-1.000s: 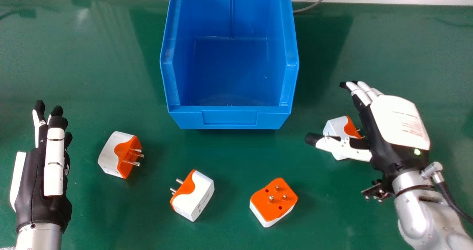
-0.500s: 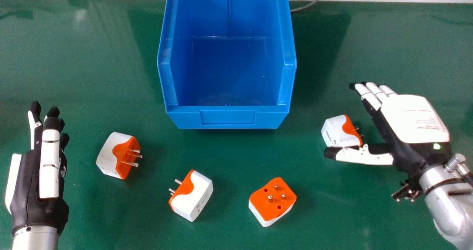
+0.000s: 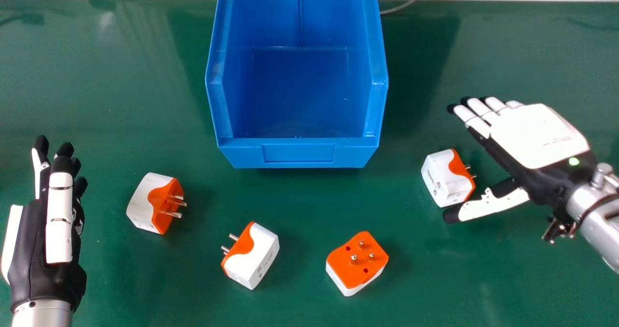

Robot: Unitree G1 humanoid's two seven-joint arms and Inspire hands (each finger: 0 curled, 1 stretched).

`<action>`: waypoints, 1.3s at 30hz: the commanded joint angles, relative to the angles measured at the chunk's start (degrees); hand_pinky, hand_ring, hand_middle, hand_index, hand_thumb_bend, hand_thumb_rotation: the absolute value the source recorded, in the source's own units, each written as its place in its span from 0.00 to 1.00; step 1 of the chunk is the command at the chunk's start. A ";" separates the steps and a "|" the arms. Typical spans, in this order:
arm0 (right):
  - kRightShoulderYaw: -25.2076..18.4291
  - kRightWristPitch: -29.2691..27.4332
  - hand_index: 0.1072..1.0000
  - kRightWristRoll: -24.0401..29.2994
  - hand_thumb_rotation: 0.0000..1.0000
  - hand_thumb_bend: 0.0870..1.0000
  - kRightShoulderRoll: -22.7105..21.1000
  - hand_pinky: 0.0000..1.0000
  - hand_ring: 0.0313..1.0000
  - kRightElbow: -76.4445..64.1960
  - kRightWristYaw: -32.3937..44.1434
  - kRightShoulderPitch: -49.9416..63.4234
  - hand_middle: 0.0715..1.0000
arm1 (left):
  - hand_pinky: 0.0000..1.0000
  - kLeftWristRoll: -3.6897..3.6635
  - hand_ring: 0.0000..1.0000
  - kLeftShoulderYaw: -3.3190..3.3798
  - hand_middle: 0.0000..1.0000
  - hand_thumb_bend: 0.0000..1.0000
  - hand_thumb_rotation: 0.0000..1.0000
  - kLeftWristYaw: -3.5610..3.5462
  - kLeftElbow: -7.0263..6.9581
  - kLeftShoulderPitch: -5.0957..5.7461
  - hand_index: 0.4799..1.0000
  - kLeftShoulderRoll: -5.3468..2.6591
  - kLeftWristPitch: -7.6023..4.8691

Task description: Pick all objects and put in blue box

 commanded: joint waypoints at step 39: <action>13.68 1.75 0.93 -5.41 0.74 0.75 4.20 0.91 0.96 14.54 -3.97 -13.61 0.96 | 1.00 1.07 1.00 0.04 1.00 0.44 1.00 0.87 -2.18 -0.58 0.99 0.59 0.58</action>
